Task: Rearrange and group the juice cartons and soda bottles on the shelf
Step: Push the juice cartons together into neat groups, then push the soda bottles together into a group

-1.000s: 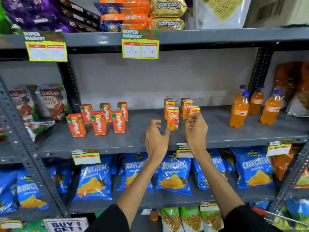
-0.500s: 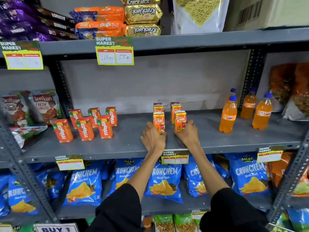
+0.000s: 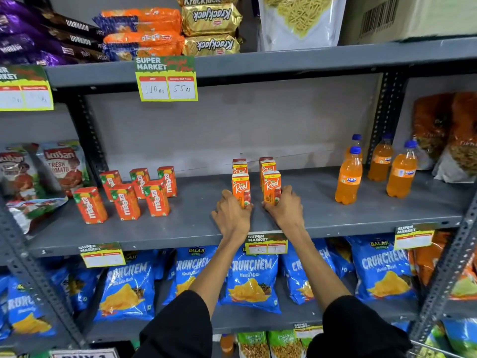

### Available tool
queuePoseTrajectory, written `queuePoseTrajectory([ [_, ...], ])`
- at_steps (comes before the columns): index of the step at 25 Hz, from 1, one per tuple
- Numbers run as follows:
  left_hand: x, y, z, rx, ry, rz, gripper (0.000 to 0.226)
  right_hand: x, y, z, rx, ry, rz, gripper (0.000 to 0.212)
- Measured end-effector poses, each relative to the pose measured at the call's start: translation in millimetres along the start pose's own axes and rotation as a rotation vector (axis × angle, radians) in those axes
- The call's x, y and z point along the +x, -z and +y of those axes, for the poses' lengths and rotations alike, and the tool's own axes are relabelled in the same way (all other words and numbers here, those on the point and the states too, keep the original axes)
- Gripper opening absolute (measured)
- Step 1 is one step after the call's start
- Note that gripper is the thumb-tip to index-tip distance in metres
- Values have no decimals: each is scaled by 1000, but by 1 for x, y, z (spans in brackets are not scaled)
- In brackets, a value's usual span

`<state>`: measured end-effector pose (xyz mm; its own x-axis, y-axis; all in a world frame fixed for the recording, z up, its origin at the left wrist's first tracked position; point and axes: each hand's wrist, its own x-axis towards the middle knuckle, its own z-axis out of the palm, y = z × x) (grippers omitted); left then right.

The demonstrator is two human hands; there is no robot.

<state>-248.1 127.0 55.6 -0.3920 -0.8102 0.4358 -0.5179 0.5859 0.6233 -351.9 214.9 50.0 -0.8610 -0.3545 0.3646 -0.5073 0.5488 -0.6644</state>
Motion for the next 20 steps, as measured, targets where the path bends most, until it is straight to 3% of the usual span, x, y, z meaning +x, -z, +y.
queuePoseTrajectory([
  [4,-3,4,2,-44,23,-32,68,1,5,2,89,6,-33,72],
  [6,-14,9,6,-78,18,68,74,-2,13,9,198,22,-31,71],
  [8,-31,8,18,-127,-97,229,61,-7,28,23,274,68,55,54],
  [10,-46,2,41,-301,-235,258,39,-12,48,41,331,128,204,30],
  [12,-61,-12,76,-496,-298,171,23,-9,76,63,340,181,384,11],
  [14,-70,-28,107,-582,-298,49,20,1,104,84,318,189,528,8],
  [17,-81,-67,152,-620,-244,-162,31,29,147,128,227,71,633,19],
  [20,-81,-102,181,-586,-186,-291,59,60,173,162,11,-199,605,49],
])
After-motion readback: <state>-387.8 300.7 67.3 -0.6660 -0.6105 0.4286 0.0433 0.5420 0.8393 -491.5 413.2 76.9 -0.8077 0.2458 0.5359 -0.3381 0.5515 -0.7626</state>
